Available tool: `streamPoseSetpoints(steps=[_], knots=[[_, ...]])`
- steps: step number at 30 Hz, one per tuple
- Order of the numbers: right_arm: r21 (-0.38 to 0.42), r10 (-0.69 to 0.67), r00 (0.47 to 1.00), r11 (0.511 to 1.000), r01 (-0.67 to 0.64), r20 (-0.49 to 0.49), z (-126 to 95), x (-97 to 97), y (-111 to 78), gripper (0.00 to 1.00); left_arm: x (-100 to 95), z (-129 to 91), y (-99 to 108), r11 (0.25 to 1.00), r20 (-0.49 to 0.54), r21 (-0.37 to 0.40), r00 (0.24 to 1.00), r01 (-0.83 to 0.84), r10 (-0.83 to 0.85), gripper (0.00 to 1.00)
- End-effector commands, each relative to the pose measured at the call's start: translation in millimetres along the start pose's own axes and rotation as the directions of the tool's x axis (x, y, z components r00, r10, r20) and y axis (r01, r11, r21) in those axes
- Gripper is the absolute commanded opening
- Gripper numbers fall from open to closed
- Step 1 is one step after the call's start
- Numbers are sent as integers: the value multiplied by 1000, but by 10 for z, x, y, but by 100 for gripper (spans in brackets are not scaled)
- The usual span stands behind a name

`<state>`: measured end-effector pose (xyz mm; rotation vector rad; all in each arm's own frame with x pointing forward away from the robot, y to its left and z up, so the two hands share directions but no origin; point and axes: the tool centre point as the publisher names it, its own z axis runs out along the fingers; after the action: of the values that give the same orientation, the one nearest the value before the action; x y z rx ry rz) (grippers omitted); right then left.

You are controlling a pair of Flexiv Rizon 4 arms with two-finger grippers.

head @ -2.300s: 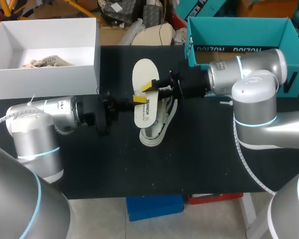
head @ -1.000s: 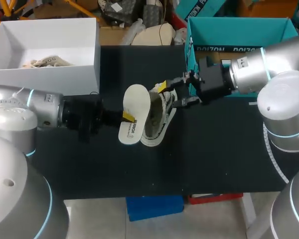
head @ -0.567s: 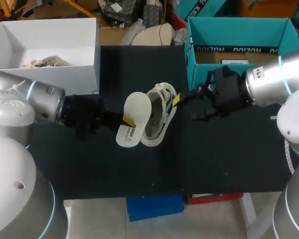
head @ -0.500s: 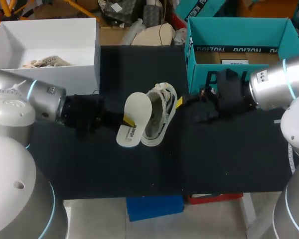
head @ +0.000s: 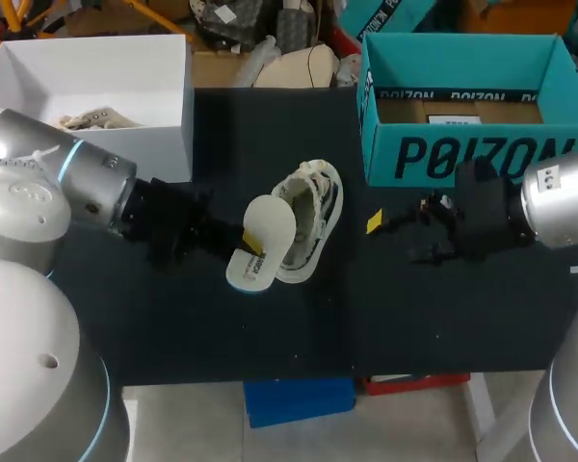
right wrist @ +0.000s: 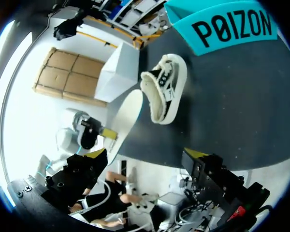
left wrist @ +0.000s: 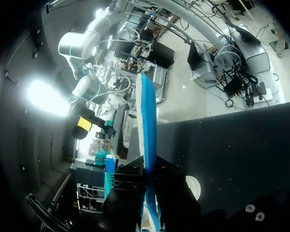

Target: Take the shoe out of the shoebox, open the shoe tongue, remove and reinsert the insole, then place the shoe into the shoebox

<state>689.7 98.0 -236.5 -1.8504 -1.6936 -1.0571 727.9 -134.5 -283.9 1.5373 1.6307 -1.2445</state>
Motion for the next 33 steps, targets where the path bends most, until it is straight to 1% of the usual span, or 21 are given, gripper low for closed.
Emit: streamPoseSetpoints(steps=[1, 3, 5, 11, 16, 22, 26, 33], knots=[[3, 0, 1000, 1000, 0, 1, -125, 3, -25, 100, 6, 4, 24, 995, -108, 86, 993, 47, -37, 0], [3, 0, 1000, 1000, 0, 1, -125, 3, -25, 100, 24, 53, -13, 987, -138, 136, 988, 89, -70, 0], [3, 0, 1000, 1000, 0, 1, -125, 3, -25, 100, 59, 103, 1, 982, -173, 165, 983, 95, -66, 0], [3, 0, 1000, 1000, 0, 1, -125, 3, -25, 100, 107, 232, 56, 972, -230, 219, 973, 81, -29, 0], [3, 0, 1000, 1000, 0, 1, -125, 3, -25, 100, 143, 295, 190, 970, -290, 235, 957, 58, 13, 0], [3, 0, 1000, 1000, 0, 1, -125, 3, -25, 100, 169, 351, 331, 972, -327, 232, 944, 38, 41, 0], [3, 0, 1000, 1000, 0, 1, -125, 3, -25, 100, 201, 384, 425, 968, -355, 246, 934, 41, 51, 0], [3, 0, 1000, 1000, 0, 1, -125, 3, -25, 100, 217, 467, 595, 967, -373, 254, 925, 26, 73, 0]])
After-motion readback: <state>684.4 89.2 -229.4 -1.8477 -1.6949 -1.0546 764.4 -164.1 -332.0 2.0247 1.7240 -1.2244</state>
